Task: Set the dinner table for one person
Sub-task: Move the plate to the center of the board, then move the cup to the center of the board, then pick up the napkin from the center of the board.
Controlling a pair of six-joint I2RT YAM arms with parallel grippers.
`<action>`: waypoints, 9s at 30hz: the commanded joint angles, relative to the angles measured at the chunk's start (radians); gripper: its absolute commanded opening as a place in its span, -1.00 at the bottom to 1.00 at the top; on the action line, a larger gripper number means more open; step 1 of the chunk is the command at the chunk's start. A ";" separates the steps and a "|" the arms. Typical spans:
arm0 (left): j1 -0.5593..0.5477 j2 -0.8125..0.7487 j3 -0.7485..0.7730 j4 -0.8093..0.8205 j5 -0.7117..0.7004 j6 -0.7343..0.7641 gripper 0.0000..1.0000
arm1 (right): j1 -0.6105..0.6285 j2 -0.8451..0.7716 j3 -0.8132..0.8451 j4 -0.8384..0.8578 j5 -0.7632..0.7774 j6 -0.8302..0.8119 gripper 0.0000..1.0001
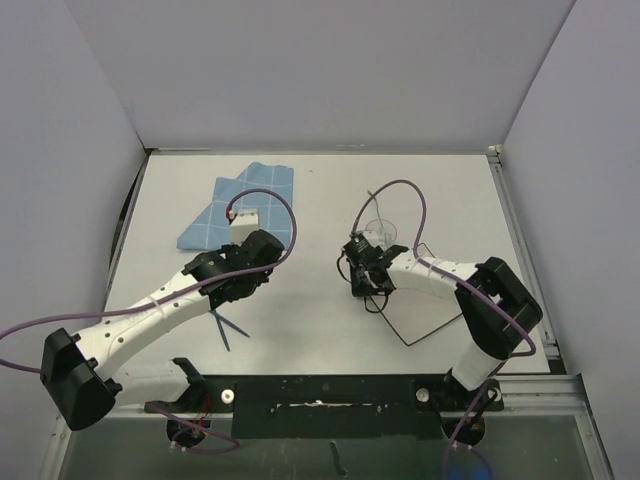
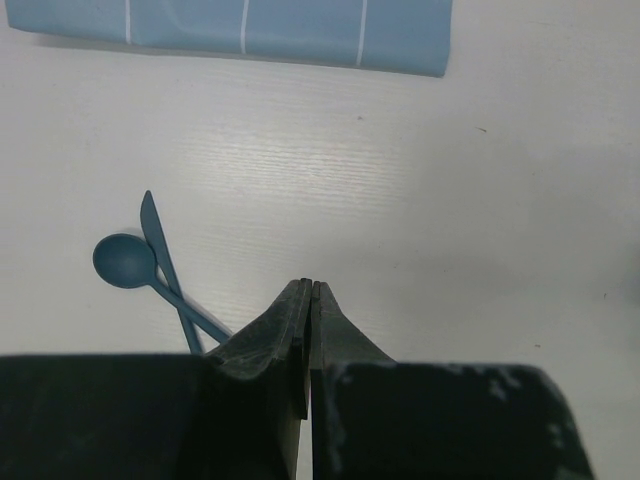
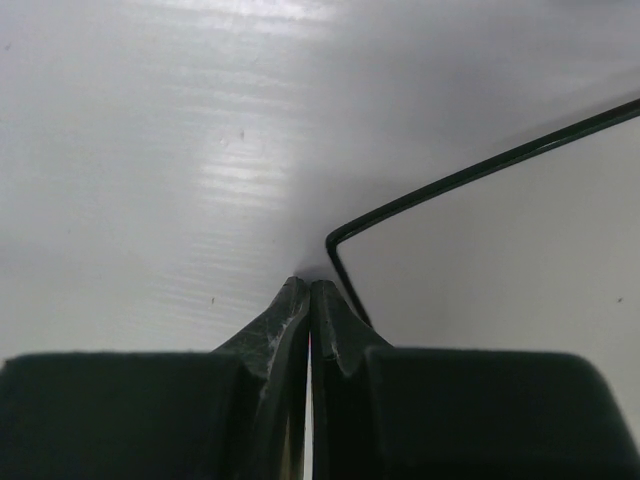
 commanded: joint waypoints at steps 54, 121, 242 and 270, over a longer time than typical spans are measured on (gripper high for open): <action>0.133 -0.036 0.095 0.017 0.066 0.114 -1.00 | -0.227 0.333 0.389 0.084 -0.316 -0.139 -1.00; 0.189 0.065 0.130 0.071 0.143 0.171 -1.00 | -0.572 0.492 0.448 0.127 -0.361 -0.176 -1.00; 0.685 0.270 0.219 0.206 0.342 0.173 0.64 | -0.051 0.616 0.993 -0.151 -0.535 -0.218 0.11; 0.833 0.357 0.039 0.299 0.328 -0.069 0.56 | -0.103 0.644 0.992 -0.151 -0.593 -0.214 0.09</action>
